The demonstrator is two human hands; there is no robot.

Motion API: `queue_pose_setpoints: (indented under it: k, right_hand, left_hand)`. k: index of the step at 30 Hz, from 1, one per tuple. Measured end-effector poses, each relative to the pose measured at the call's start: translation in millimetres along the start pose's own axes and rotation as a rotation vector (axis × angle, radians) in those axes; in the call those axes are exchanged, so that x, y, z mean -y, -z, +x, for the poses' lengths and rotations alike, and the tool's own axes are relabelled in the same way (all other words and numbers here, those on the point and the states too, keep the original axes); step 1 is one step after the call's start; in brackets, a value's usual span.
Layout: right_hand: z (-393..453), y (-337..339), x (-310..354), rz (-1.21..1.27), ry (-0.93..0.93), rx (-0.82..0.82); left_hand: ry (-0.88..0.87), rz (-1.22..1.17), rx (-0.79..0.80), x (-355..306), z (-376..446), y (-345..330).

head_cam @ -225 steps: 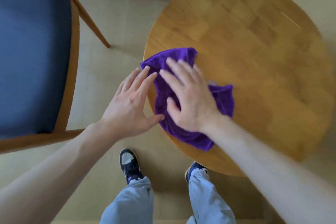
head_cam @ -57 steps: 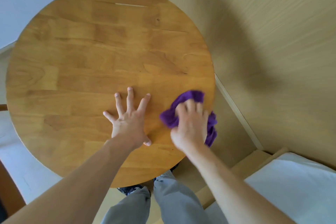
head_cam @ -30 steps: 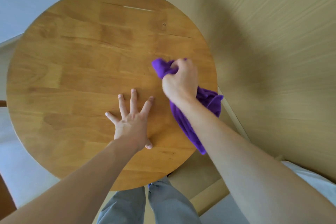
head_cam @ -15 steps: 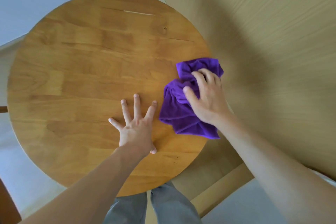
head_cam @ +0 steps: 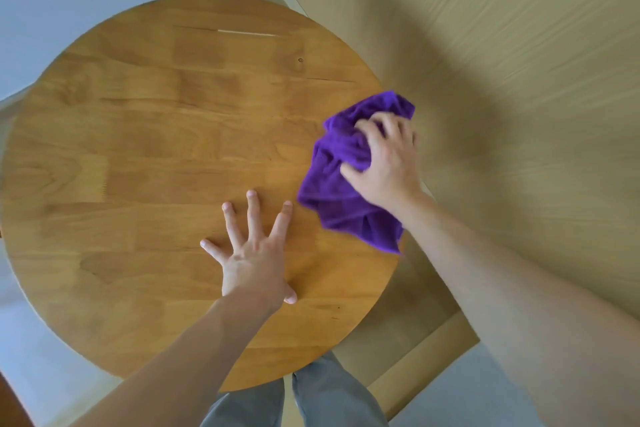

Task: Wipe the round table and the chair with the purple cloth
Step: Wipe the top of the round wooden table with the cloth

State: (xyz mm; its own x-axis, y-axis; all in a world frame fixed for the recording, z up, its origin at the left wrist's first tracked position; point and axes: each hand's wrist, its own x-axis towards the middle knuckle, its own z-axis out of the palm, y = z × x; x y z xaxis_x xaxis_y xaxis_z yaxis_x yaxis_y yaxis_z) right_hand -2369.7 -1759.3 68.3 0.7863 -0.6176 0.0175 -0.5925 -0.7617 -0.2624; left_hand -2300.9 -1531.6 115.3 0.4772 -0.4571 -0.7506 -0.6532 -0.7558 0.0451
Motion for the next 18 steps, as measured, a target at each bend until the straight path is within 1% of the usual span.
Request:
queue_pose_setpoints:
  k: [3,5,7,10,12,14,16,18]
  right_hand:
    - [11,-7,18,0.014,-0.202,-0.073]
    - [-9,-8,30,0.053,-0.23,-0.098]
    - [-49,-9,37,0.086,-0.16,-0.065]
    - [-109,-6,30,0.095,0.039,0.031]
    - [-117,-2,11,0.1,0.199,0.076]
    - [-96,3,-9,0.09,0.317,0.138]
    - [-61,6,-21,0.096,0.293,0.118]
    - [-22,6,-25,0.118,0.168,0.026]
  left_hand:
    - [-0.001,0.006,-0.001,-1,0,0]
    - [-0.002,-0.002,-0.001,0,-1,0]
    - [-0.006,-0.002,-0.005,0,0,-1]
    - [-0.006,0.002,-0.009,-1,0,-1]
    - [-0.007,0.001,-0.013,-1,0,0]
    - [-0.009,0.003,-0.011,-1,0,0]
    - [-0.008,-0.005,-0.005,0,-1,1]
    - [-0.006,-0.014,-0.006,0,-1,1]
